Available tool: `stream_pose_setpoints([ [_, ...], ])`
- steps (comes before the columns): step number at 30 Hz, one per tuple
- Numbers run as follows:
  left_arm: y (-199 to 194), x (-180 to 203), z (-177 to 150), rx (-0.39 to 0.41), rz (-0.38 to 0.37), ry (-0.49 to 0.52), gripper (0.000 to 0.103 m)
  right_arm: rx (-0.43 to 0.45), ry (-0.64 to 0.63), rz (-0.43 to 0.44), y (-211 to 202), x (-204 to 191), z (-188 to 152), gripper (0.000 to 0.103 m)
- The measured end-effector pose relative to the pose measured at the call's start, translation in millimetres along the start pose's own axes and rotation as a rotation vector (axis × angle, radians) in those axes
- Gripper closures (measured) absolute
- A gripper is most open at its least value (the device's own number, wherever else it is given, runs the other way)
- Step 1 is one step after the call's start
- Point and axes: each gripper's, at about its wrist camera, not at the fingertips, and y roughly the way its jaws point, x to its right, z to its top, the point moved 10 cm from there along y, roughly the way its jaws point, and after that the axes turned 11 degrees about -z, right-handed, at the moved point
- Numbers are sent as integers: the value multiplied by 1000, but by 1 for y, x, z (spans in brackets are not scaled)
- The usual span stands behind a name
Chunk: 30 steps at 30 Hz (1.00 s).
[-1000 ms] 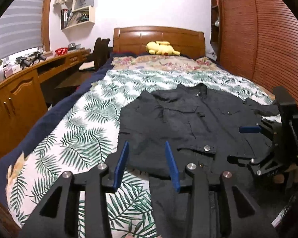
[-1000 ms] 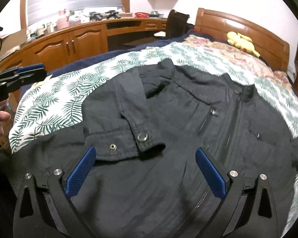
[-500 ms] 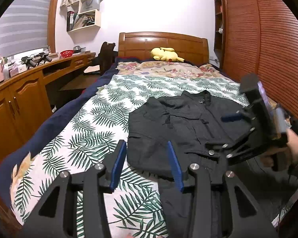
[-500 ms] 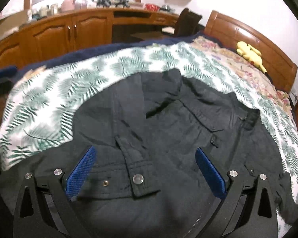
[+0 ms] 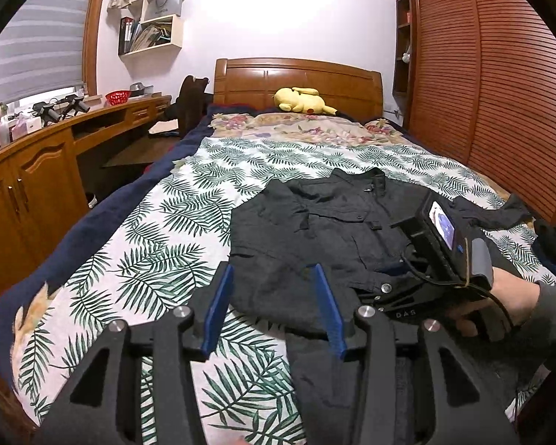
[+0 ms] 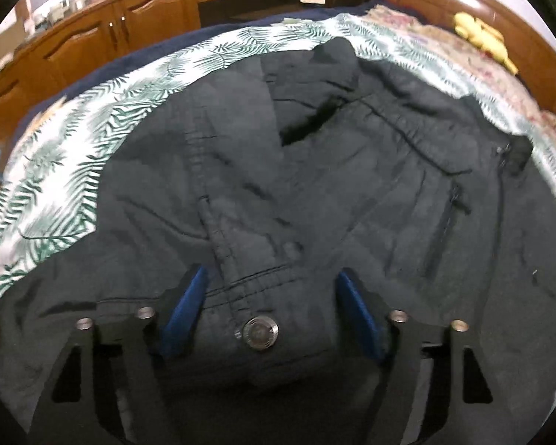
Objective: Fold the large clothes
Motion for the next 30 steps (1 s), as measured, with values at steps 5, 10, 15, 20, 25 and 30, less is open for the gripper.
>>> stream_pose_setpoints([
  [5,3,0,0,-4,-5,-4,58,16,-18,-4,-8,-10,-9,62],
  [10,5,7,2,0,-13,2,57,80,-40,-85,-23,-4,-8,92],
  [15,9,11,2,-5,-20,10,57,187,-1,-116,-58,9,2,96],
  [20,16,16,2,-16,-10,20,56,288,34,-124,-105,22,-6,96],
  [25,20,29,9,5,-23,28,56,310,107,-122,-132,35,-38,96],
  [30,27,42,14,25,-27,40,56,309,148,-180,-150,57,-67,96],
])
